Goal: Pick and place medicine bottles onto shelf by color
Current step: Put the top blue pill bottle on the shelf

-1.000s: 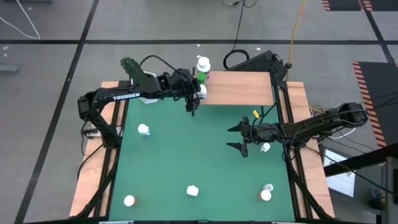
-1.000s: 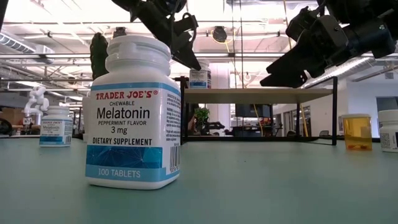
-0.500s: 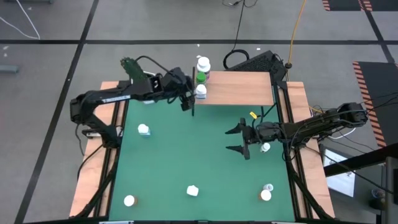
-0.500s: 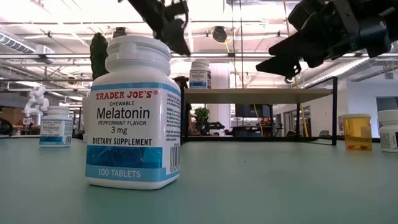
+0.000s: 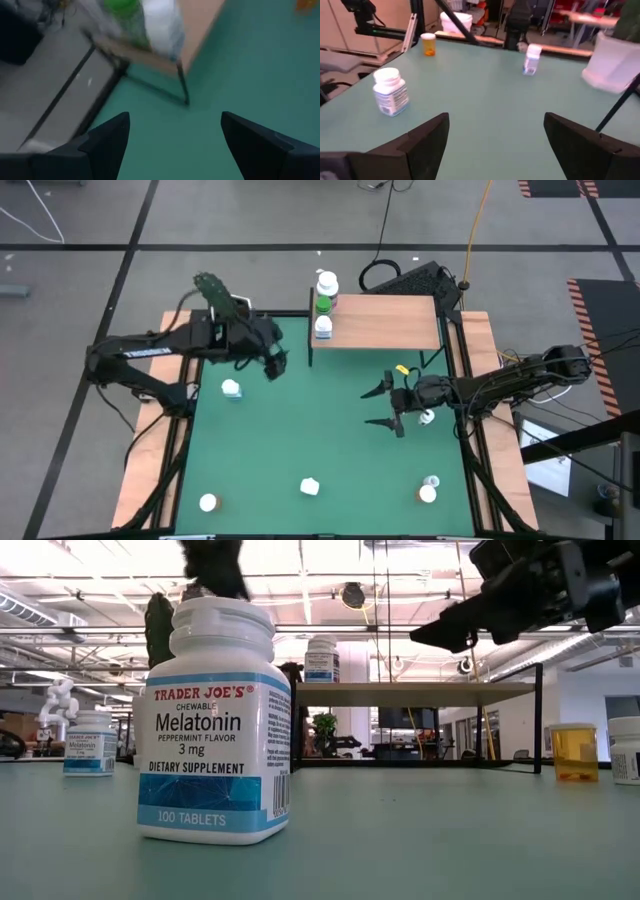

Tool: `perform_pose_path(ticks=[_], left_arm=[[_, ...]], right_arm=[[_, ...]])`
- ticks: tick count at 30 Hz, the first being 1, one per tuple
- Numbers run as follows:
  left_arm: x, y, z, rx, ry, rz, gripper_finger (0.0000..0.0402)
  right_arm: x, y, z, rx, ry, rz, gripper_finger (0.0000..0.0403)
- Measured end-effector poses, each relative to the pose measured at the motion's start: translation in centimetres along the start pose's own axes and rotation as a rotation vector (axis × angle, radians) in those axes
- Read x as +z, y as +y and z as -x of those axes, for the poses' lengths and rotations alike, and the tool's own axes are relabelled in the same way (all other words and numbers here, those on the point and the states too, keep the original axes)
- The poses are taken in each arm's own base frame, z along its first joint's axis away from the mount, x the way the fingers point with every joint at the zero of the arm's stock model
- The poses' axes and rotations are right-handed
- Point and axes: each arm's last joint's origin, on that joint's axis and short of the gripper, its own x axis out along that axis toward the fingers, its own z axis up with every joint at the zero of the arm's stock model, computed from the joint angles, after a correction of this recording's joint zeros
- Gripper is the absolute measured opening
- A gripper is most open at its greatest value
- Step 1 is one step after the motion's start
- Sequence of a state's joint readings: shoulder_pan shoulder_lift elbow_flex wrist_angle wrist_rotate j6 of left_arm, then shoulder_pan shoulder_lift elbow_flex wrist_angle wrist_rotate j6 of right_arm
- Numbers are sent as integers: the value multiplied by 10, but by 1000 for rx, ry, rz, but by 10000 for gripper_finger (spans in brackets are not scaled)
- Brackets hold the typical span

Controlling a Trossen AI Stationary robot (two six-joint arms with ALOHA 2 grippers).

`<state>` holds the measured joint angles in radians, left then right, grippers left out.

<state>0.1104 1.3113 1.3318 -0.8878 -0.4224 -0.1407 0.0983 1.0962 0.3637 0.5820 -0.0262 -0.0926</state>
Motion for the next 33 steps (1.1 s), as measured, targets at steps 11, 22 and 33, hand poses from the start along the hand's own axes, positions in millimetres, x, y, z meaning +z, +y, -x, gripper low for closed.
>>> perform_pose_path(ticks=[11,22,33], left_arm=[[-76,-22,-27,53,155,162,317],[-127,0,-21,128,232,229,317],[-168,9,-42,30,412,166,317]], right_arm=[[4,-21,2,-99,-54,34,318],[5,-26,2,-79,-69,5,318],[3,-25,2,-75,-53,-51,318]])
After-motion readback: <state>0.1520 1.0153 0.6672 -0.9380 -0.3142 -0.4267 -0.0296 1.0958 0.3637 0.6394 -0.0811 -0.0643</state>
